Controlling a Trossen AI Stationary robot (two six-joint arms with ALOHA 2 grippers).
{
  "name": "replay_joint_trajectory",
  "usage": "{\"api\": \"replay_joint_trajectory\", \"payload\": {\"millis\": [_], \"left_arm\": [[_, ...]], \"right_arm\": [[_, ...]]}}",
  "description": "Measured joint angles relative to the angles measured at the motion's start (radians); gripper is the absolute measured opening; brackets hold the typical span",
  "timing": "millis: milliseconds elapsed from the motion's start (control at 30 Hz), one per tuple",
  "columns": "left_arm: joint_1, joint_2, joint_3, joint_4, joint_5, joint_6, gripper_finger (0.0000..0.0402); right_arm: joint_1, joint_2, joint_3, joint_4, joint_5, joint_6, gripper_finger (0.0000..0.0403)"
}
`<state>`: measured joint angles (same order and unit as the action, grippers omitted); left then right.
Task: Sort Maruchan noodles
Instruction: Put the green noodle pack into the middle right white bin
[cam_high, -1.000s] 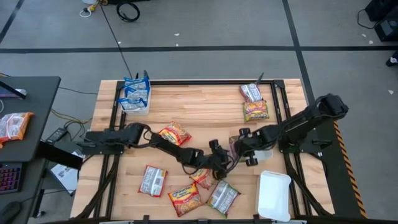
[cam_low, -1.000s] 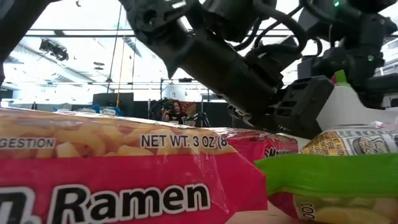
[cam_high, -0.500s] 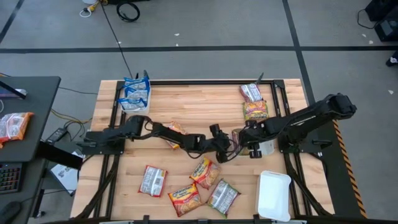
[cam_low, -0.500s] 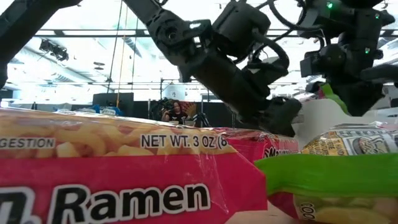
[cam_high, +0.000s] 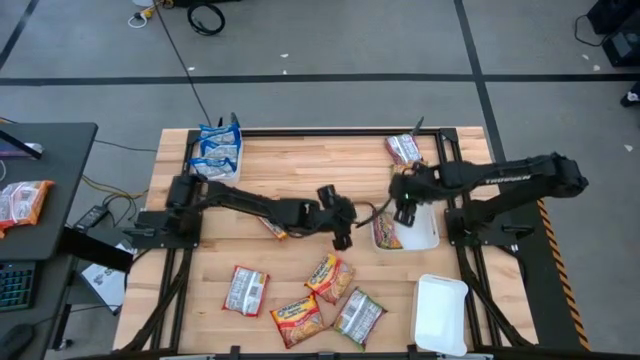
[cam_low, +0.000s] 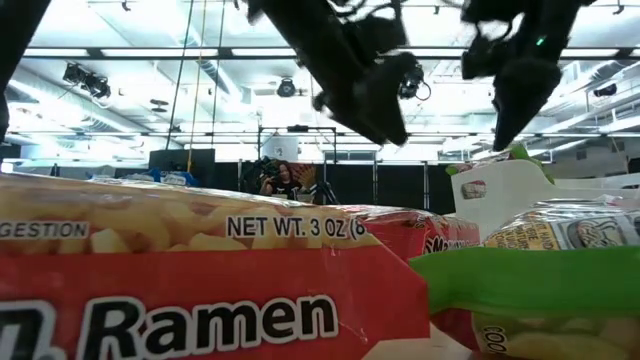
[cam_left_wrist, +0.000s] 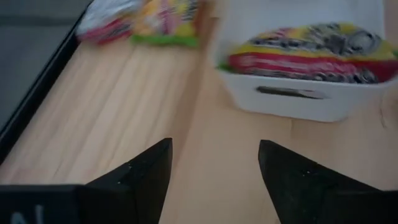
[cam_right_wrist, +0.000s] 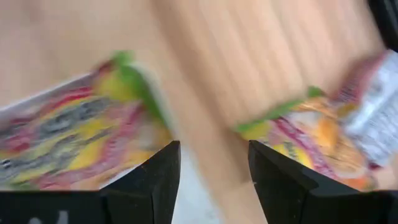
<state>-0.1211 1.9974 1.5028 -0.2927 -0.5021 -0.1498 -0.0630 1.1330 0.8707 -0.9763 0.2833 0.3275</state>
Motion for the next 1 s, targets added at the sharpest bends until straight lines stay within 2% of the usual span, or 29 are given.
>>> {"api": "replay_joint_trajectory", "payload": {"millis": [67,200,300,367,500,667,867,1000], "left_arm": [[0.012,-0.044,0.0,-0.07,0.0,-0.054,0.0239],[0.035,-0.117,-0.002,-0.199,0.001,-0.062,0.0223],[0.048,-0.165,-0.002,-0.234,0.001,-0.047,0.0209],[0.056,-0.193,-0.002,-0.253,0.0,-0.044,0.0201],[0.069,-0.238,-0.002,-0.274,0.0,-0.055,0.019],[0.071,-0.313,-0.002,-0.325,-0.019,-0.091,0.0188],[0.066,-0.453,-0.002,-0.468,-0.109,-0.135,0.0187],[0.062,-0.536,-0.002,-0.456,-0.174,-0.117,0.0187]], "right_arm": [[-0.083,0.023,-0.001,-0.009,-0.009,-0.084,0.0194],[-0.215,0.077,-0.002,-0.015,-0.016,-0.385,0.0194],[-0.283,0.12,-0.002,-0.023,-0.017,-0.586,0.0192],[-0.323,0.152,-0.002,-0.022,-0.025,-0.648,0.019],[-0.386,0.235,-0.003,-0.019,-0.06,-0.709,0.019],[-0.457,0.319,-0.003,-0.02,-0.147,-0.709,0.019],[-0.553,0.35,-0.008,-0.018,-0.183,-0.688,0.019],[-0.603,0.377,-0.007,-0.02,-0.181,-0.695,0.0187]]}}
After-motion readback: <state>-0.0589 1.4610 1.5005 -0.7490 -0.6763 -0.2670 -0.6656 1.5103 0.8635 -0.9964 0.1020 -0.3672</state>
